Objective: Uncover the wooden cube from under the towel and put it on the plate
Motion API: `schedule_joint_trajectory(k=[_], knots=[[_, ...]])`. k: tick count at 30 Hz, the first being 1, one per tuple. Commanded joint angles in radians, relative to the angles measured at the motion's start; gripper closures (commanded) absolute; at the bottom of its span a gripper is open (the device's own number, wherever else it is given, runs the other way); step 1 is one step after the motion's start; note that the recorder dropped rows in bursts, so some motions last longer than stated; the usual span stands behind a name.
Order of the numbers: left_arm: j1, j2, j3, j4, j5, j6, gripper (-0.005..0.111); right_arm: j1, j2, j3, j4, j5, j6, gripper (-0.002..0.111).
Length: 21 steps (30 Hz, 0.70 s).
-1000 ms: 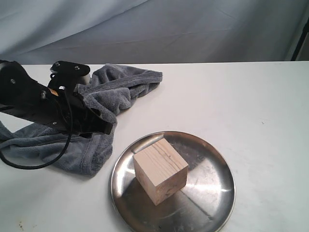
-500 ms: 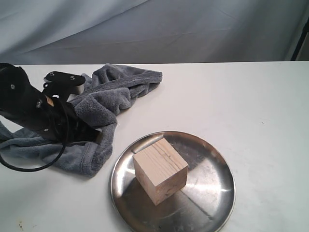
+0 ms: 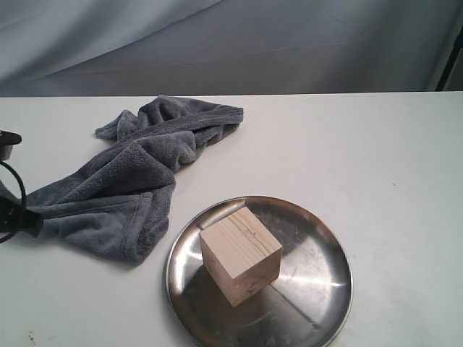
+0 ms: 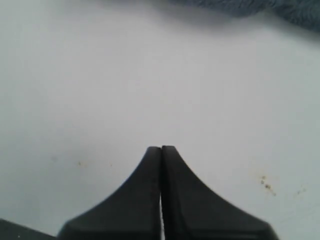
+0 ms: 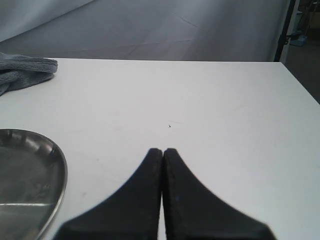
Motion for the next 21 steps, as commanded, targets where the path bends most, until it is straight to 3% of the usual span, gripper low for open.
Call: schedule_joint_trajectory(k=[1,5,7,9,11,13,21], knots=[[0.002,-0.113,0.041,0.001,0.056,-0.021,0.107,0.004,0.002,0.004,0.000,-0.005,-0.001,0.108],[0.002,-0.240,0.122,-0.108,0.007,-0.017,0.107,0.004,0.002,0.004,0.000,-0.005,-0.001,0.108],[0.048,-0.267,0.166,-0.117,-0.045,-0.017,0.107,0.004,0.002,0.004,0.000,-0.005,-0.001,0.108],[0.189,-0.267,0.186,-0.150,-0.043,0.033,0.107,0.004,0.002,0.004,0.000,-0.005,-0.001,0.108],[0.345,-0.267,0.191,-0.277,-0.040,0.101,0.107,0.004,0.002,0.004,0.000,-0.005,-0.001,0.108],[0.429,-0.267,0.192,-0.411,-0.094,0.215,0.107,0.004,0.002,0.004,0.000,-0.005,-0.001,0.108],[0.443,-0.396,0.282,-0.451,-0.217,0.328,0.107,0.004,0.002,0.004,0.000,-0.005,-0.001,0.108]])
